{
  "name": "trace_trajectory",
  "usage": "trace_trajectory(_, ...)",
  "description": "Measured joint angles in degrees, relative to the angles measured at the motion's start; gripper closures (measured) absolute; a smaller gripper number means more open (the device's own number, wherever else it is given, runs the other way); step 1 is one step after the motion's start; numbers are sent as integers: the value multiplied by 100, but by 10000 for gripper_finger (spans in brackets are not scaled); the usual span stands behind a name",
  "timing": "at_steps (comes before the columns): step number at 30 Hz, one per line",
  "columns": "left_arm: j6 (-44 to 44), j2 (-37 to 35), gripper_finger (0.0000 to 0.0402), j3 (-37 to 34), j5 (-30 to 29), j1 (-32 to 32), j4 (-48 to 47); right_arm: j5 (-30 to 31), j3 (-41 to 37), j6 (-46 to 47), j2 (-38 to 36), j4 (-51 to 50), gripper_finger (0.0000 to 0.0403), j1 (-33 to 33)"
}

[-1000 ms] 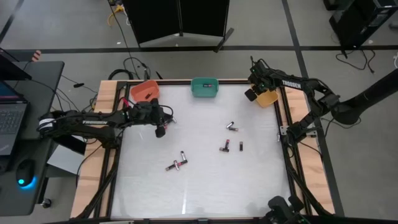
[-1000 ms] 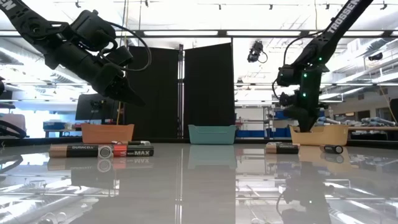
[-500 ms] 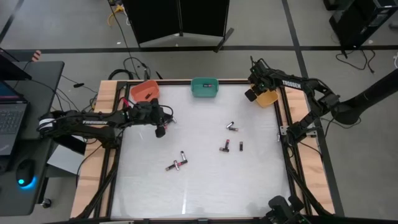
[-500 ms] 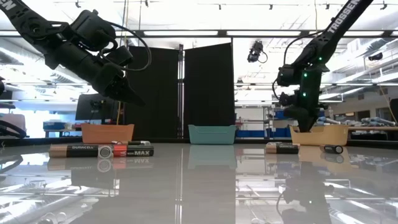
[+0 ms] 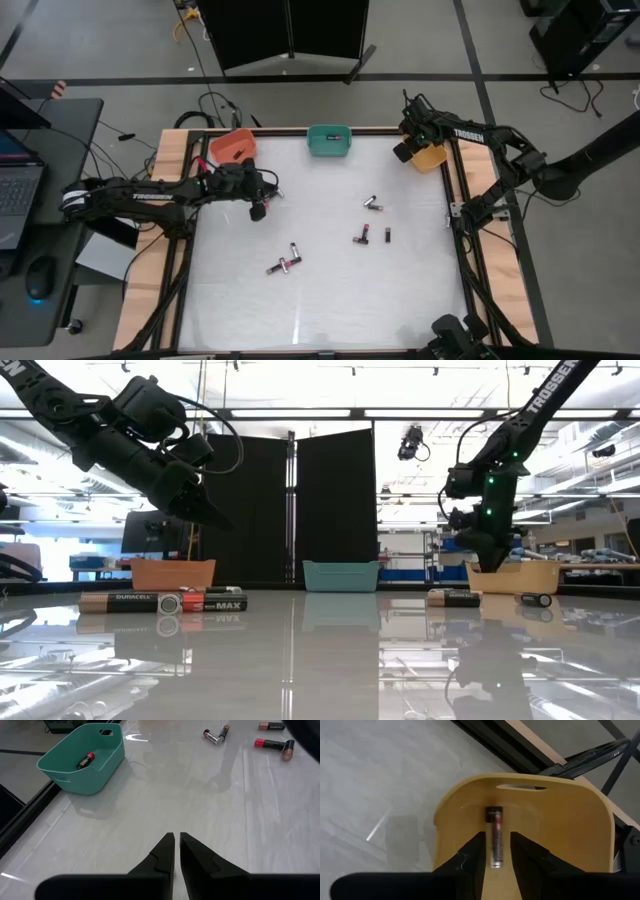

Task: Sort batteries
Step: Put the brown battery into the orange bin

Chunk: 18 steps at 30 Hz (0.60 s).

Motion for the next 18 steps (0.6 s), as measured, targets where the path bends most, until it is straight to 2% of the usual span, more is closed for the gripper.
trace_trajectory(6, -2, 0, 367, 0, 0, 0, 0, 0, 0, -17, 0, -28, 281, 0)
trace_trajectory(10, -2, 0, 367, 0, 0, 0, 15, 93, 0, -130, -47, -86, 282, 0)
trace_trajectory(14, -4, 0, 367, 0, 0, 0, 42, 114, -2, -330, -289, -284, 319, 0)
trace_trajectory(18, -7, 0, 367, 0, 0, 0, 44, 117, -2, -365, -784, -515, 385, 25)
